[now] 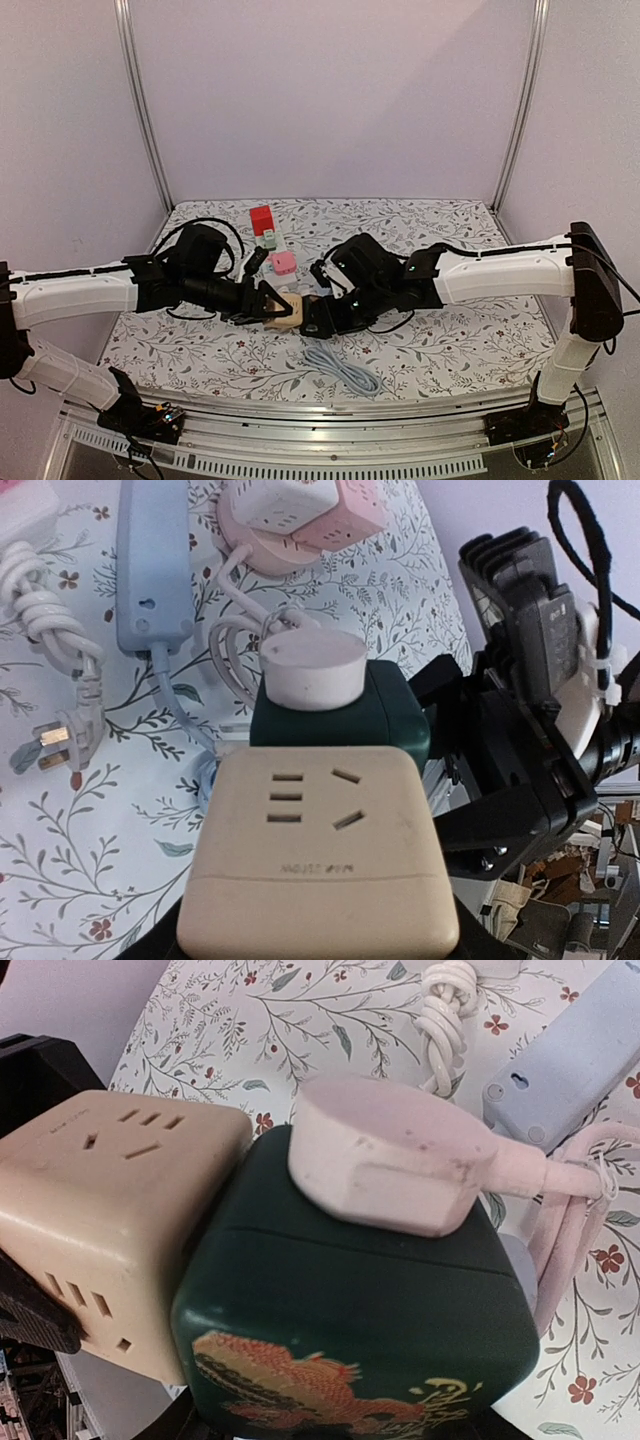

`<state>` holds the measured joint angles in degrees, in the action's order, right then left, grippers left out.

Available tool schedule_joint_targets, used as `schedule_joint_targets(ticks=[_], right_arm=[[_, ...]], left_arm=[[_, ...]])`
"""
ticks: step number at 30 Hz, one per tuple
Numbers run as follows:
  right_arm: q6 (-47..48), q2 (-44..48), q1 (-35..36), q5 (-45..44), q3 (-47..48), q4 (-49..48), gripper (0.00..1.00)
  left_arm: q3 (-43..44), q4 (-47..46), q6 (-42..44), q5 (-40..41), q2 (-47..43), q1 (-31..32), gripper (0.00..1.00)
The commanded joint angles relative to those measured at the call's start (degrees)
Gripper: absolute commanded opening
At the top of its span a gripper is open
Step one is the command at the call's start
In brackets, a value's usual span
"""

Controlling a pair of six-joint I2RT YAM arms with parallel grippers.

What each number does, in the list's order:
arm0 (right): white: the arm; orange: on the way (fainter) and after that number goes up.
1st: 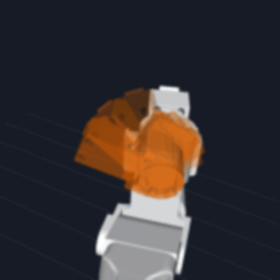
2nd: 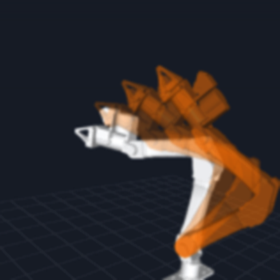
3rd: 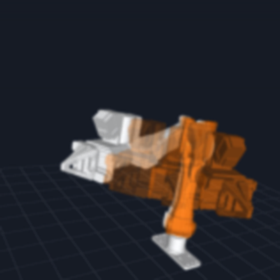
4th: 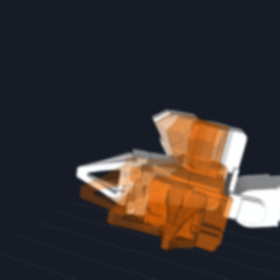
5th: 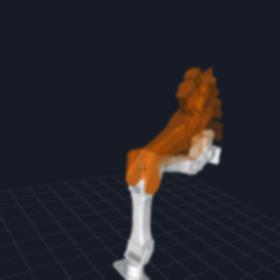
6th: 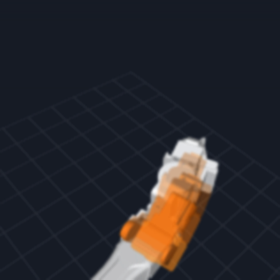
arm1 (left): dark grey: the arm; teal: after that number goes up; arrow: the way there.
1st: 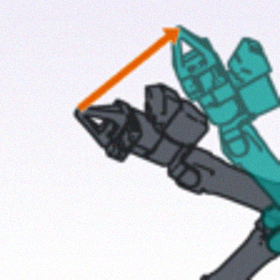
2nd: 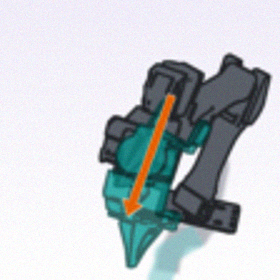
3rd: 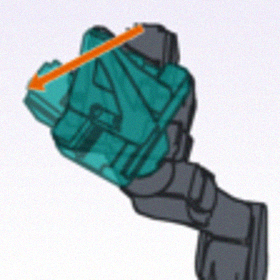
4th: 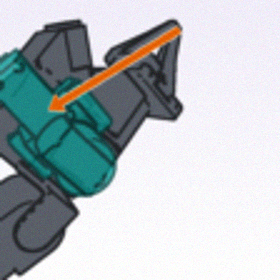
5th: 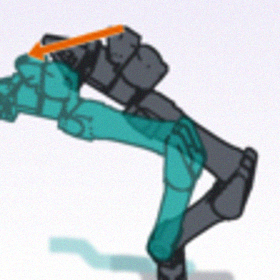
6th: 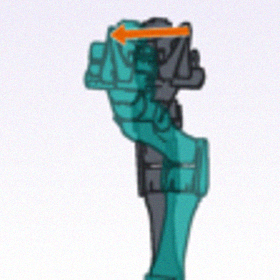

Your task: Pull the plug off the socket

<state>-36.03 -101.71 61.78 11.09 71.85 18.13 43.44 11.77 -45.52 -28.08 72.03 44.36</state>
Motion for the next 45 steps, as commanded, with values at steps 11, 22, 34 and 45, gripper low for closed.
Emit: schedule_joint_targets(ticks=[11, 22, 34, 45], right_arm=[[7.89, -1.41, -0.59, -16.23, 1.35, -6.24, 0.48], [0.54, 1.18, -2.32, -15.85, 0.47, -6.56, 0.44], [-7.12, 1.15, -3.41, -8.83, 1.45, -7.51, 0.44], [7.0, 2.52, -1.38, -18.86, -2.66, -5.75, 0.44]], left_arm=[[5.42, -6.06, 0.33, -13.6, 0.92, 4.8, 0.06], [3.85, -6.47, 1.55, -11.59, -0.52, 4.86, 0.06], [2.13, -6.8, 1.16, -10.57, -2.91, 4.86, 0.06], [5.26, -5.44, -0.96, -11.1, -0.35, 4.79, 0.06]])
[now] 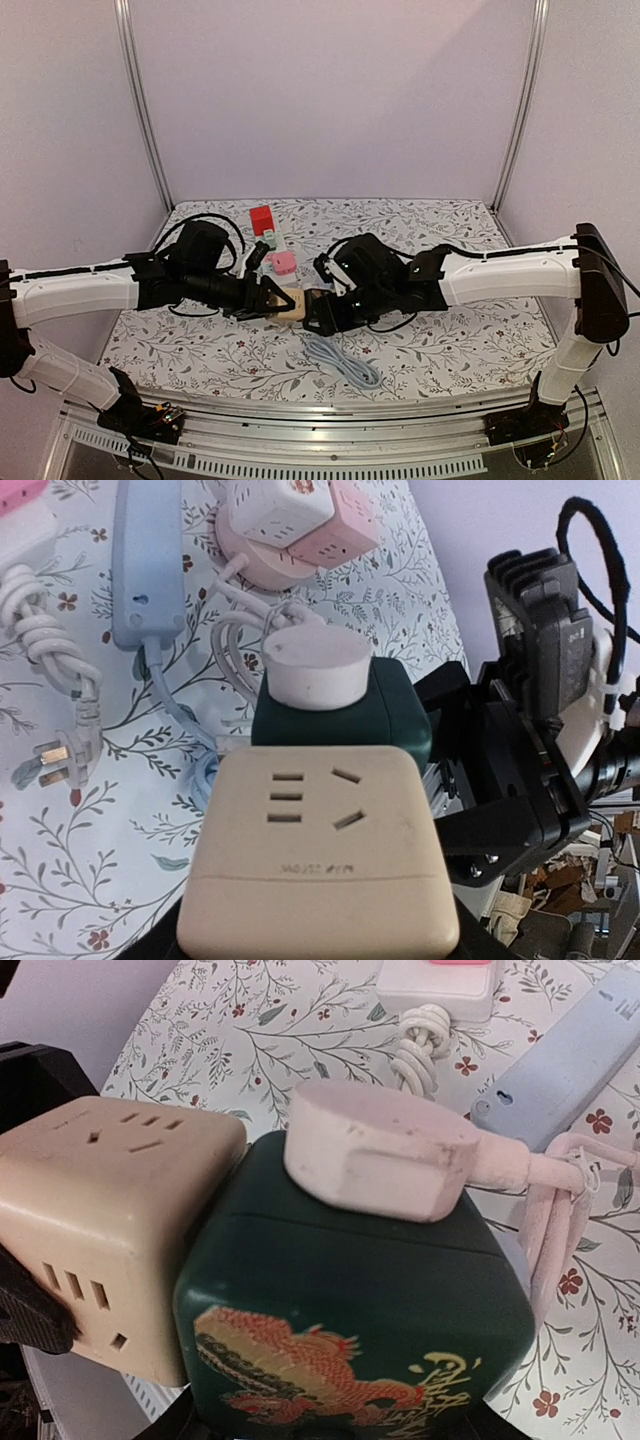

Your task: Pull the plug off the socket

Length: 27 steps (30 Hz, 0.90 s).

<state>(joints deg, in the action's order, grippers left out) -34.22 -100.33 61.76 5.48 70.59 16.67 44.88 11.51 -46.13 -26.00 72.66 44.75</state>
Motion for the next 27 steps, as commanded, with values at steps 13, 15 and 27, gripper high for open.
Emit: schedule_joint_targets(ticks=[13, 15, 27], right_arm=[[5.07, 3.1, -0.41, -16.36, -2.21, -4.71, 0.44], [1.49, 3.33, -1.31, -15.22, -1.95, -4.85, 0.44], [-14.78, 3.68, -4.34, -6.21, 0.17, -7.04, 0.44]], left_arm=[[4.82, -5.26, 0.32, -12.89, 1.06, 3.94, 0.06], [4.57, -5.38, 1.0, -12.33, 0.86, 3.87, 0.06], [3.63, -7.2, 2.24, -11.59, 0.29, 3.85, 0.05]])
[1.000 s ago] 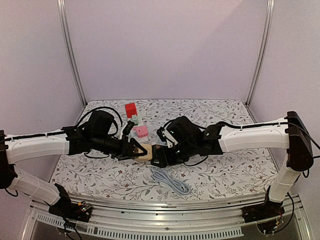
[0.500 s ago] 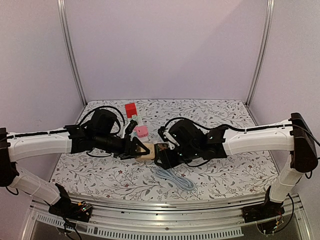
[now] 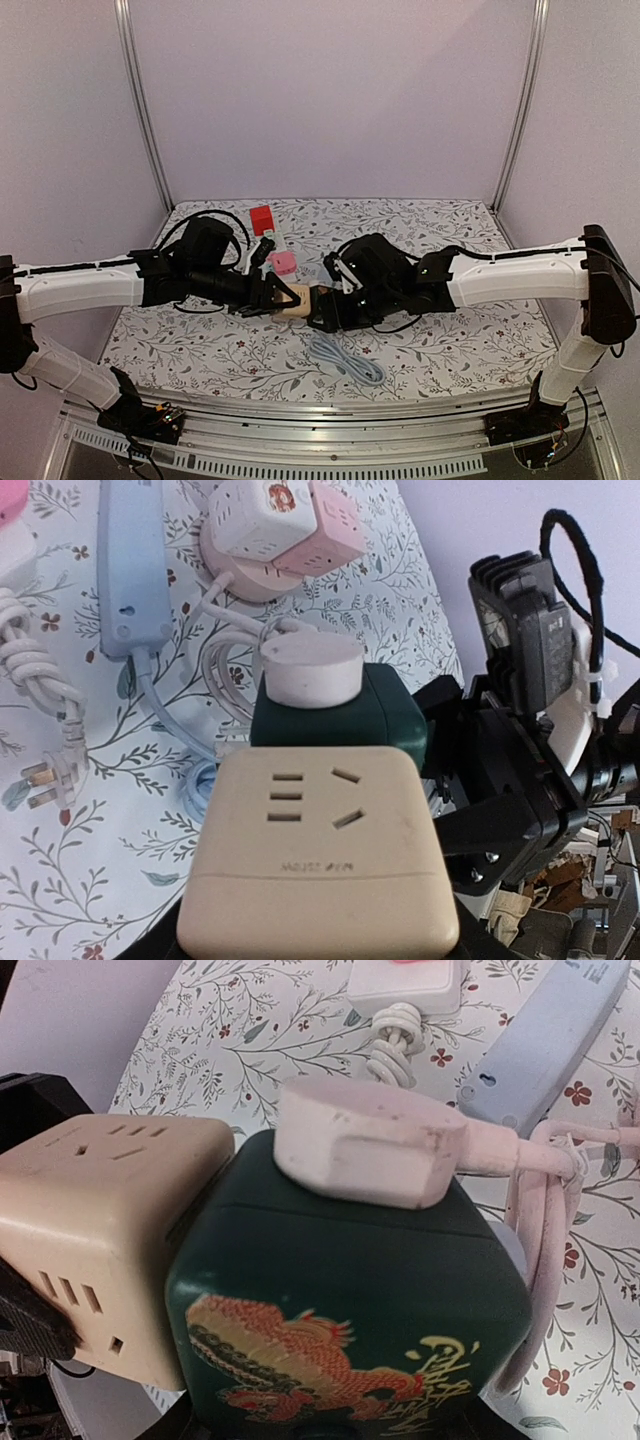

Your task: Pull the plug off the socket

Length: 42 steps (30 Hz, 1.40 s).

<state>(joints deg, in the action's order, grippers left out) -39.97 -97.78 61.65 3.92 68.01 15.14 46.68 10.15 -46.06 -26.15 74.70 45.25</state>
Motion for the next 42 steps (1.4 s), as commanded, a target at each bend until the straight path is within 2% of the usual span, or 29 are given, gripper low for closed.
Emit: schedule_joint_targets(ticks=[1, 4, 9, 19, 25, 33, 37, 42], right_arm=[[-9.35, 1.1, -4.36, -4.61, 2.87, -5.55, 0.44], [-9.7, 1.16, -4.51, -2.76, 2.88, -5.56, 0.43], [-4.96, 1.94, -4.52, -5.25, 1.41, -5.58, 0.44], [14.52, 5.86, -1.8, -8.62, -0.96, -3.58, 0.44], [14.28, 6.87, -1.8, -9.95, -1.39, -3.47, 0.44], [3.26, 6.56, -1.81, -8.84, 1.77, -3.05, 0.44], [1.44, 6.65, -1.85, -6.77, 3.07, -3.25, 0.53], [0.64, 10.34, -2.31, -7.0, 2.84, -1.3, 0.8]], left_arm=[[1.84, -5.78, 2.2, -11.32, -1.82, 3.35, 0.05], [1.84, -5.81, 2.06, -11.12, -1.89, 3.35, 0.05], [1.97, -5.68, 0.9, -11.52, -1.74, 2.93, 0.05], [3.39, -5.57, -0.33, -14.25, -0.37, 2.29, 0.05], [3.6, -5.93, -0.34, -13.85, -0.13, 2.29, 0.05], [2.73, -6.48, 0.1, -13.68, -0.24, 2.38, 0.05], [2.87, -4.22, 1.19, -11.72, -0.47, 2.3, 0.05], [0.92, -2.41, 2.76, -8.24, -1.72, 1.24, 0.05]])
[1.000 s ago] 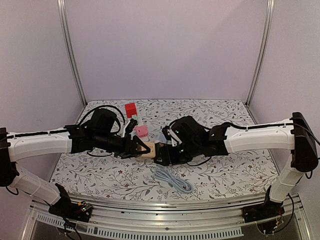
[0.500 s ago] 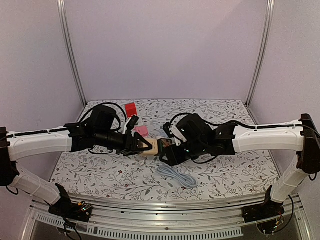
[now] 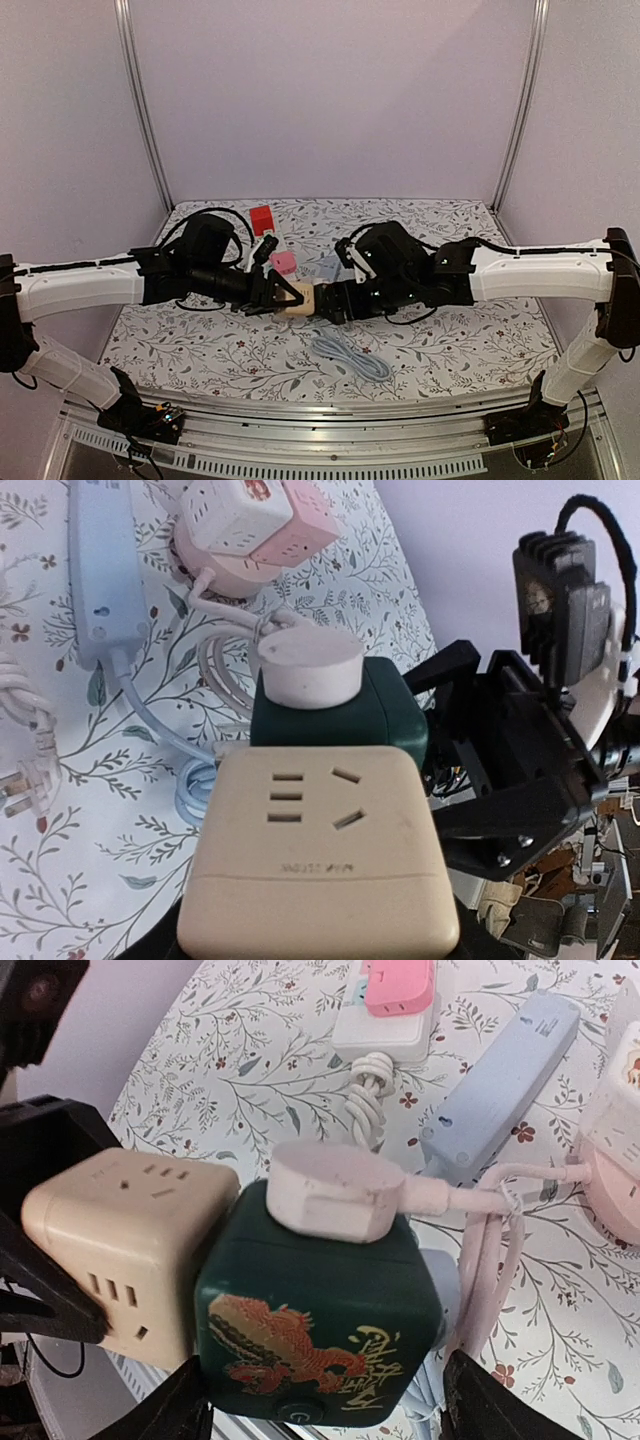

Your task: Pull the plug off the socket

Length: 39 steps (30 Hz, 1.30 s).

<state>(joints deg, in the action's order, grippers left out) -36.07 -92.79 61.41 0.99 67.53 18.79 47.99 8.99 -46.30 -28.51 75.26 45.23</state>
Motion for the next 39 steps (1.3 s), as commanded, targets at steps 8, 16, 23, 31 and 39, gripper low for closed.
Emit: schedule_joint_targets(ticks=[8, 16, 23, 31, 39], right_arm=[[-6.47, 4.67, -3.33, -2.84, 3.43, -2.08, 0.91], [-11.35, 1.1, -3.4, 2.84, 3.52, -2.22, 0.85], [-12.29, -0.08, -2.7, 4.34, 2.5, -1.91, 0.77], [-13.27, -1.89, -1.71, 5.96, 1.99, -1.83, 0.77], [-13.89, -3.43, -1.3, 6.32, 1.99, -1.82, 0.76]], left_arm=[[-1.58, -4.2, 2.68, -6.76, -3.06, 0.91, 0.05], [-3.45, -4.4, 2.19, -5.98, -4.83, 0.91, 0.05], [-3.78, -4.67, 2.09, -5.6, -5.67, 0.83, 0.04], [-3.87, -5.45, 1.93, -6.03, -5.64, 0.83, 0.04], [-3.95, -5.4, 1.74, -5.95, -5.72, 0.83, 0.04]])
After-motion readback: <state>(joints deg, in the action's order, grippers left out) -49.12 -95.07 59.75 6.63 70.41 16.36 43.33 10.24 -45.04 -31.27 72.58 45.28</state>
